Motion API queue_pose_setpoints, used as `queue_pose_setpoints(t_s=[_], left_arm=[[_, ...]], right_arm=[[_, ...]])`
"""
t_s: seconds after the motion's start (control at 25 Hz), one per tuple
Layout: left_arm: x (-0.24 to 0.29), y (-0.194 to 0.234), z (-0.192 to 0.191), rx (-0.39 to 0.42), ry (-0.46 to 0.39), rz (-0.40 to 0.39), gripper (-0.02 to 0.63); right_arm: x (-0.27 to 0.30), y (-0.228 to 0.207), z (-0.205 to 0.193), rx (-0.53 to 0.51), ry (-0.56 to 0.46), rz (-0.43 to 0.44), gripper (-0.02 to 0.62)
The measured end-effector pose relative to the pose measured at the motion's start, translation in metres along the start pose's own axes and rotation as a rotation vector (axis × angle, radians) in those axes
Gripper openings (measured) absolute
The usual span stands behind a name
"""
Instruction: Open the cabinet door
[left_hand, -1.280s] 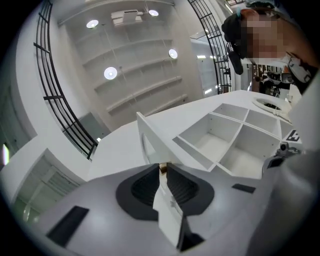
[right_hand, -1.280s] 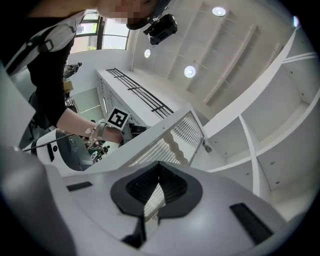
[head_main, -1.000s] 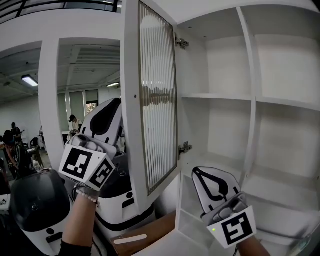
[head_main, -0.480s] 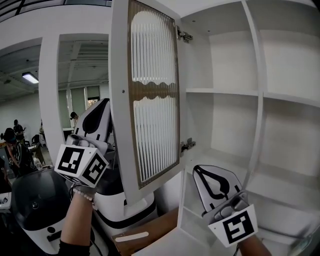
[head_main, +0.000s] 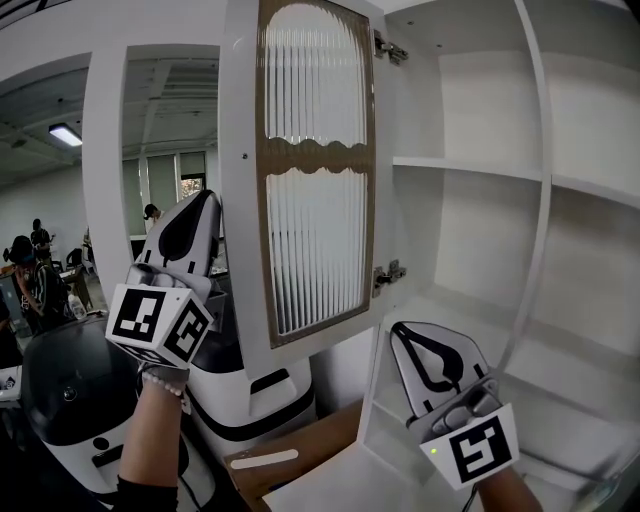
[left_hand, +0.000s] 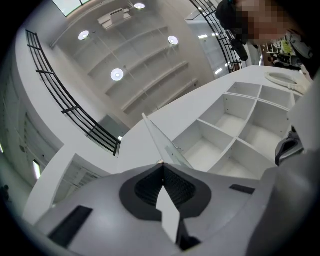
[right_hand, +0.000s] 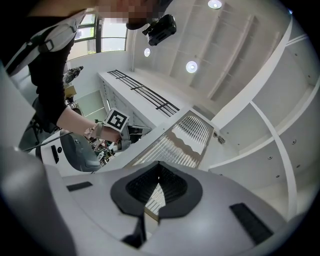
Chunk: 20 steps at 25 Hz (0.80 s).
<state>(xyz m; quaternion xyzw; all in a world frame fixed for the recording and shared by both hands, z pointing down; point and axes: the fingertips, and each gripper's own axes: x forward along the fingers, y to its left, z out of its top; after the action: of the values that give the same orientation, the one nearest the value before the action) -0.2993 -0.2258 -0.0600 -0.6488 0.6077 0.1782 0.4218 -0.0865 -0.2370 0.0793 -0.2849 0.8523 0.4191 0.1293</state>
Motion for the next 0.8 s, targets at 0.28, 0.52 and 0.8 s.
queue_pose_setpoints(t_s=[0.28,0.52,0.8], left_arm=[[-0.022,-0.009,-0.009,0.018,0.021,0.002,-0.002],[-0.052,-0.014,-0.023,0.007,0.050,0.033,-0.002],[-0.084,-0.039,-0.037,-0.001,0.080,0.026,-0.002]], right_arm=[[-0.001,0.009,-0.011,0.022,0.031,0.004,-0.002],[-0.013,0.016,-0.022,0.050,0.065,-0.009,-0.002],[-0.040,0.024,-0.035,0.106,0.092,-0.032,-0.002]])
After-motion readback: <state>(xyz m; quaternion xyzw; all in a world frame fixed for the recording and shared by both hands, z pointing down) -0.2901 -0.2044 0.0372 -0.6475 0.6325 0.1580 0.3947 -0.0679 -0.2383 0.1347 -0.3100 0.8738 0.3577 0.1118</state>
